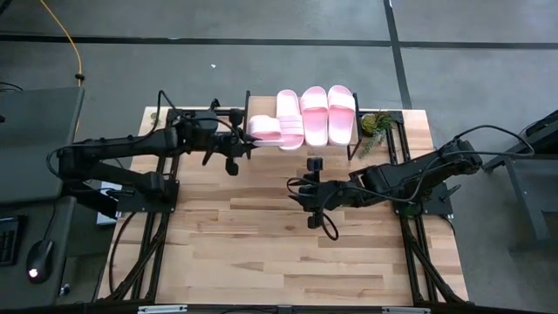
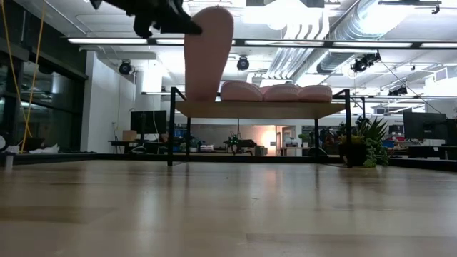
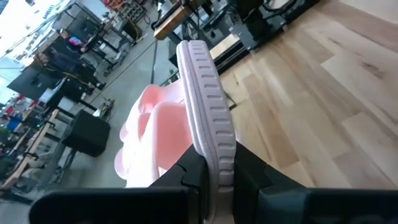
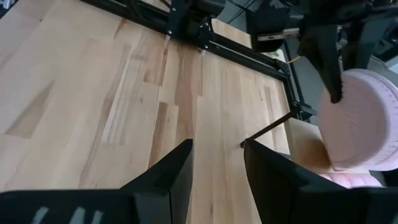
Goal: Pick and place slides into the shelf
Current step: Put the pink slide on the shelf
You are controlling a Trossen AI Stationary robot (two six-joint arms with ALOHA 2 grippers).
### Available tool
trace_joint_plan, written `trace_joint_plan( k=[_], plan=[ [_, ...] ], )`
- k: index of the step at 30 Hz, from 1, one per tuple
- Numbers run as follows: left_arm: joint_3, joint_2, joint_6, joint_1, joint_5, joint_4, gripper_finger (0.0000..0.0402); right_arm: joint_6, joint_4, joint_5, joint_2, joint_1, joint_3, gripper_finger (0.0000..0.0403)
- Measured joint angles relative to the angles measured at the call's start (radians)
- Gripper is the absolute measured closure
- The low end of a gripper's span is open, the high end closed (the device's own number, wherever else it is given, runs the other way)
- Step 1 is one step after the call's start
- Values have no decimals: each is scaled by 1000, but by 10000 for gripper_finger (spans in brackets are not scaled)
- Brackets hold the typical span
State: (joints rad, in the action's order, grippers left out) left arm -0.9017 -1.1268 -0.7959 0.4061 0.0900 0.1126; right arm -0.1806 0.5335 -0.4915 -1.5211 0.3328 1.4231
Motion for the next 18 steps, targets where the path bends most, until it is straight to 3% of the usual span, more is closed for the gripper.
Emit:
trace_joint_plan(
  k=[18],
  plan=[
    [73, 0, 11, 138, 109, -12, 373, 0, 0, 31, 0, 0, 0, 269]
  ],
)
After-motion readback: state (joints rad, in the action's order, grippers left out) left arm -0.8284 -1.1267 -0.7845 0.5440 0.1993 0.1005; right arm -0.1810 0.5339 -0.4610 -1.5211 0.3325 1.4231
